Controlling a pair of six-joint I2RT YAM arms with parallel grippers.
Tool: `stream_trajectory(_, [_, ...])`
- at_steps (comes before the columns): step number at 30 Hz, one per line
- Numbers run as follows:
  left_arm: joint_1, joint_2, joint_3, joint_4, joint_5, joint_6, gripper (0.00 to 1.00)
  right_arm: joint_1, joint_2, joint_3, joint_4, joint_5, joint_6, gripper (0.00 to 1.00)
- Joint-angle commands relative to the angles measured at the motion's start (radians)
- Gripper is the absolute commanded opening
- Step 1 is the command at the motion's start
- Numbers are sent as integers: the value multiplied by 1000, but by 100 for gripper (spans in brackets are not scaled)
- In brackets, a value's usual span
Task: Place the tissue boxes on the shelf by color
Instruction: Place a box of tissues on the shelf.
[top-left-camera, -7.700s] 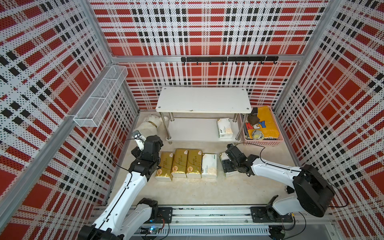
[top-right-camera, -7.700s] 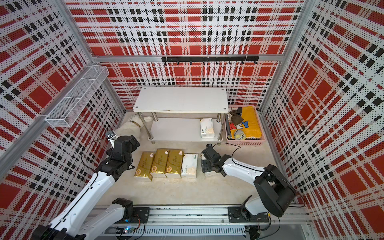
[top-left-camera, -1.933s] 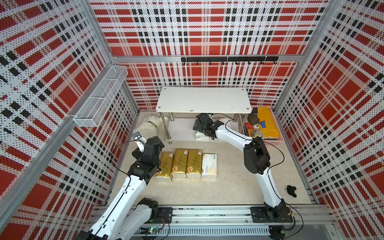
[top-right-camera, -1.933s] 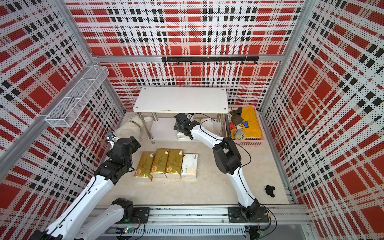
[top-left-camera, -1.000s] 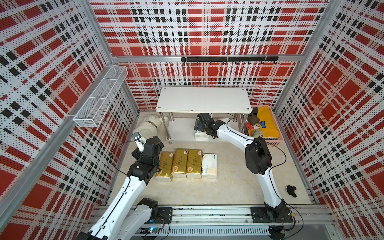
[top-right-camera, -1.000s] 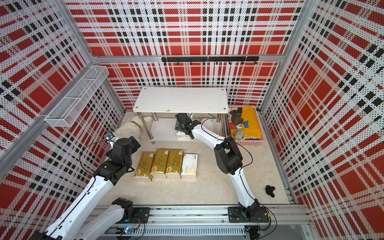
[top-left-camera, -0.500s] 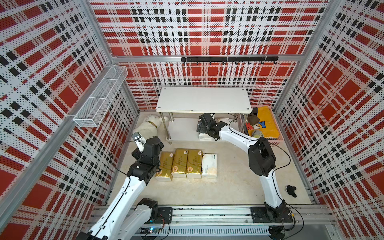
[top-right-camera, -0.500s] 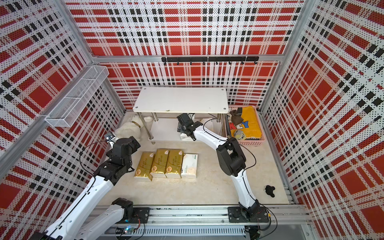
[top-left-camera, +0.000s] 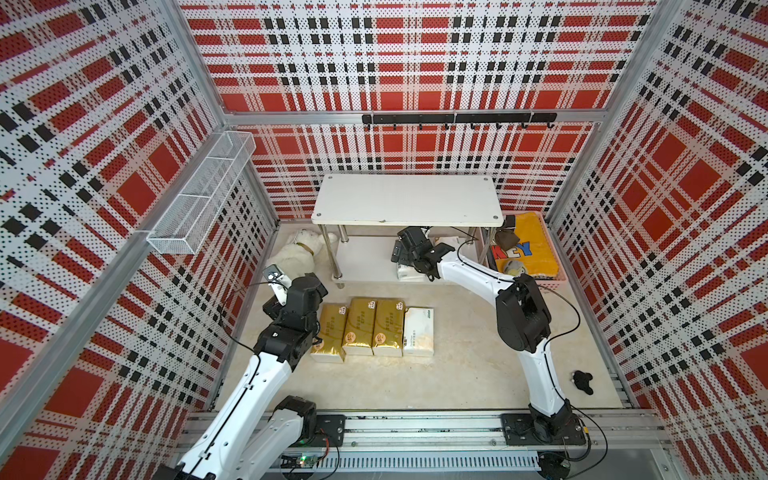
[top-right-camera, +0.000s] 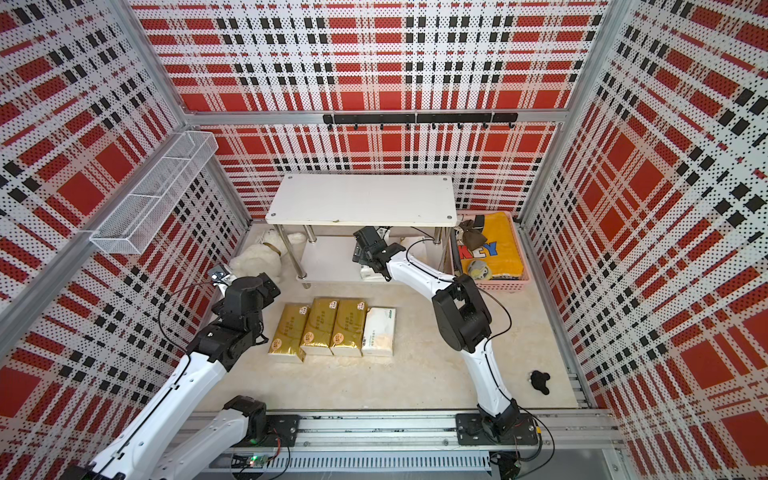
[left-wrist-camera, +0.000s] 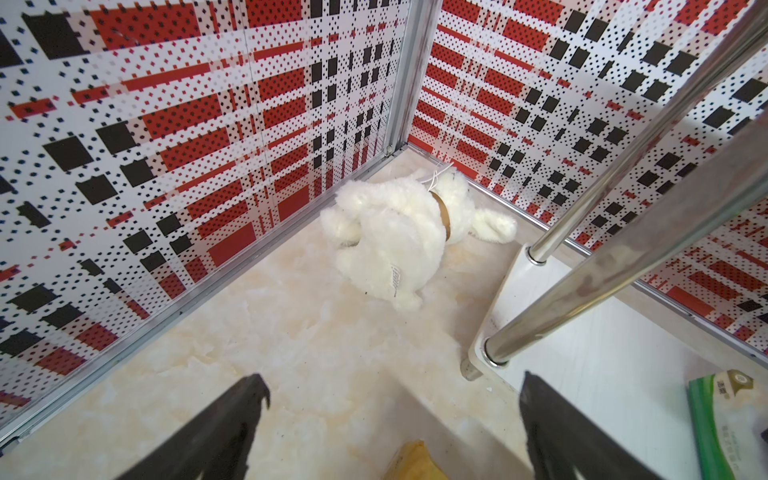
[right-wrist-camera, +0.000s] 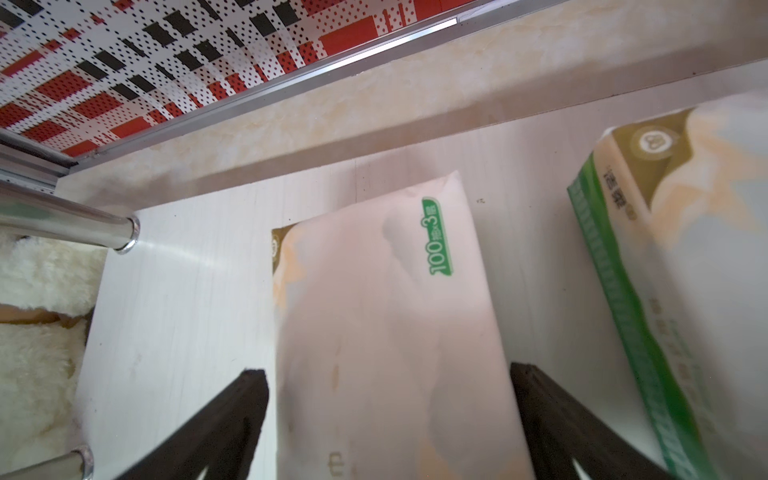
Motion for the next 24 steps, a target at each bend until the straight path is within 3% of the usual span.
stream_trajectory(1, [6, -16, -14, 15, 7, 9, 100, -6, 17, 74, 81, -7, 24, 98])
stream_trajectory(10, [6, -27, -16, 10, 5, 15, 100, -4, 24, 110, 51, 1, 24, 99])
stream_trajectory(18, [5, -28, -16, 10, 10, 10, 100, 13, -66, -39, 99, 63, 106, 100])
stream_trajectory(24, [6, -28, -17, 12, 12, 10, 100, 25, -77, -40, 104, 57, 111, 100])
